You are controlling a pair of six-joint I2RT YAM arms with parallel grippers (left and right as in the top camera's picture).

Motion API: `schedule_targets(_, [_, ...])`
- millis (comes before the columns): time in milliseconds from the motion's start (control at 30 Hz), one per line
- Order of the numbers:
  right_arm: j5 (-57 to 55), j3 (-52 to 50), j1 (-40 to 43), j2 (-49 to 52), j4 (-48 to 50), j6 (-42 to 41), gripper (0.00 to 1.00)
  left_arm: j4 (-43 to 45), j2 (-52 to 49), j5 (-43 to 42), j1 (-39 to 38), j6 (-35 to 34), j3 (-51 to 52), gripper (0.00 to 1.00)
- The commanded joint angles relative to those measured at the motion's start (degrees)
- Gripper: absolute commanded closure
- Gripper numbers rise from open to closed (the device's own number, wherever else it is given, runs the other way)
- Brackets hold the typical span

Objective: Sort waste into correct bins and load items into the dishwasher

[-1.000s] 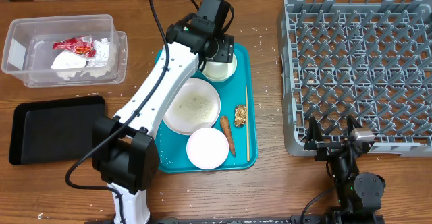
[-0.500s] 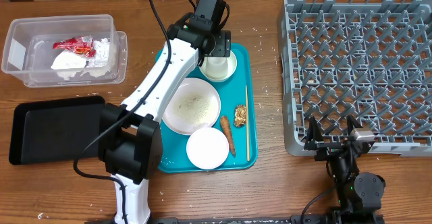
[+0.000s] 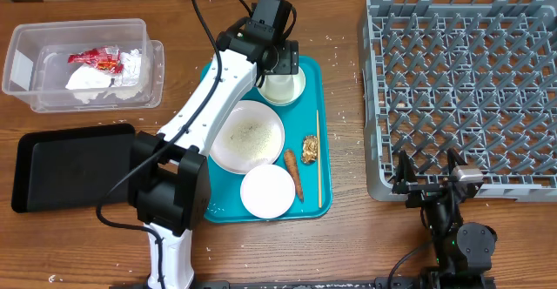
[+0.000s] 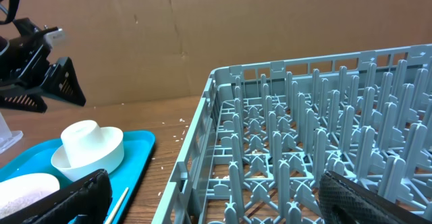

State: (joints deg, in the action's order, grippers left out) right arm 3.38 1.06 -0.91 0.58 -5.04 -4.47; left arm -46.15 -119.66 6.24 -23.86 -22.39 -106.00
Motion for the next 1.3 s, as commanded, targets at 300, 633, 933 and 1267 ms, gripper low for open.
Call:
schedule_targets(300, [-0.76, -0.59, -0.37, -0.42, 0.39, 0.02, 0.00, -19.02, 3.13, 1.53, 2.47, -1.03, -1.31, 0.26])
schedule_targets(633, [-0.76, -0.59, -0.37, -0.42, 0.39, 0.02, 0.00, -25.38, 3.15, -7.28, 9.18, -2.05, 1.29, 0.29])
schedule_targets(933, [-0.76, -0.59, -0.37, -0.42, 0.39, 0.02, 0.00, -23.39, 3.15, -3.04, 9.29, -4.85, 6.75, 0.30])
schedule_targets(1267, [-0.76, -0.59, -0.37, -0.42, 0.39, 0.02, 0.00, -14.16, 3.15, 0.70, 9.25, -0.02, 12.26, 0.33])
